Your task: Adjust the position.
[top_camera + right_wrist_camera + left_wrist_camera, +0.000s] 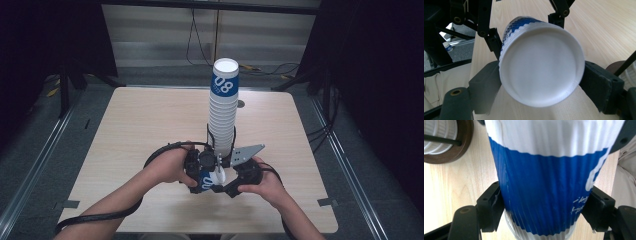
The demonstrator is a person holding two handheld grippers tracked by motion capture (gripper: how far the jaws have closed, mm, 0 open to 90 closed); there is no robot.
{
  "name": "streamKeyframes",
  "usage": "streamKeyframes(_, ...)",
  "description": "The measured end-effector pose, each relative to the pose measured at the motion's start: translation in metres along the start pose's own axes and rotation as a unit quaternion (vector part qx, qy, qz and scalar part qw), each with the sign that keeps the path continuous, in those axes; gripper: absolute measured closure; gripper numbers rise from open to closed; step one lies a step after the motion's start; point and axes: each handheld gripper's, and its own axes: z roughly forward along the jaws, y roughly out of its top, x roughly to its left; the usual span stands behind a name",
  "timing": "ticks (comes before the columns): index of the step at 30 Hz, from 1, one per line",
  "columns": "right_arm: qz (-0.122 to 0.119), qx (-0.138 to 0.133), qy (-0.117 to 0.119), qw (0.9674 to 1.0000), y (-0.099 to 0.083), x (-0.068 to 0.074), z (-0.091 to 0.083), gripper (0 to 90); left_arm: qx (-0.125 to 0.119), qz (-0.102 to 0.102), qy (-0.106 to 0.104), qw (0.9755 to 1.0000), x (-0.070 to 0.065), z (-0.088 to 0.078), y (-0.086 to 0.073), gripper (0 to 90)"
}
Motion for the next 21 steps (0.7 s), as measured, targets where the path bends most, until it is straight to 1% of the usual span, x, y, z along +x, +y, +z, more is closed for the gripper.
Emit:
streamKeyframes(2,-0.001,0.002,0.004,1.0,-0.001,0.0,0.001,22.2,0.0,0.0,0.0,1.0,-0.001,0.001,0.001,27.1)
streamKeyframes(3,-0.002,0.002,0.004,1.0,-0.001,0.0,0.002,22.8,0.0,0.002,0.0,1.0,0.0,0.001,0.001,27.1)
streamKeyframes(4,-0.003,0.002,0.006,1.0,-0.001,0.0,0.003,24.2,0.003,0.013,0.001,0.9999,0.001,0.001,0.001,27.1)
streamKeyframes(5,-0.002,0.003,0.008,1.0,-0.001,0.0,0.003,26.0,0.002,0.011,0.002,0.9999,0.001,0.002,0.001,27.1)
streamKeyframes(6,-0.008,-0.002,0.01,0.9999,-0.001,0.001,0.004,26.9,-0.001,0.005,0.001,1.0,0.001,0.003,0.0,26.9)
streamKeyframes(7,-0.01,0.0,0.006,0.9999,-0.001,0.001,0.003,27.2,-0.002,0.007,0.002,1.0,0.001,0.003,0.0,26.8)
streamKeyframes(8,-0.01,0.0,0.007,0.9999,-0.001,0.001,0.003,27.6,-0.009,0.008,0.001,0.9999,0.001,0.003,0.0,26.6)
streamKeyframes(9,-0.014,-0.002,0.005,0.9999,-0.001,0.001,0.003,27.9,-0.015,0.003,0.002,0.9999,0.001,0.003,-0.001,26.2)
streamKeyframes(10,-0.018,-0.005,0.003,0.9998,-0.001,0.001,0.002,28.1,-0.019,0.006,0.005,0.9998,0.001,0.003,-0.002,25.5)
streamKeyframes(13,-0.018,-0.011,0.001,0.9998,-0.001,0.001,-0.001,28.4,-0.037,0.0,-0.002,0.9993,0.004,0.001,-0.005,23.1)
streamKeyframes(14,-0.016,-0.014,0.001,0.9998,-0.001,0.001,-0.002,28.5,-0.041,0.008,0.0,0.9991,0.006,-0.001,-0.006,22.6)
streamKeyframes(17,-0.02,-0.017,-0.006,0.9996,-0.001,0.0,-0.005,28.6,-0.064,0.003,-0.001,0.9979,0.008,-0.002,-0.01,21.2)
streamKeyframes(18,-0.016,-0.019,-0.003,0.9997,-0.001,0.0,-0.005,28.6,-0.075,-0.005,-0.005,0.9972,0.008,-0.003,-0.011,20.7)
streamKeyframes(21,-0.018,-0.022,-0.009,0.9996,-0.002,-0.001,-0.008,28.6,-0.093,-0.006,-0.002,0.9957,0.01,-0.006,-0.014,19.3)
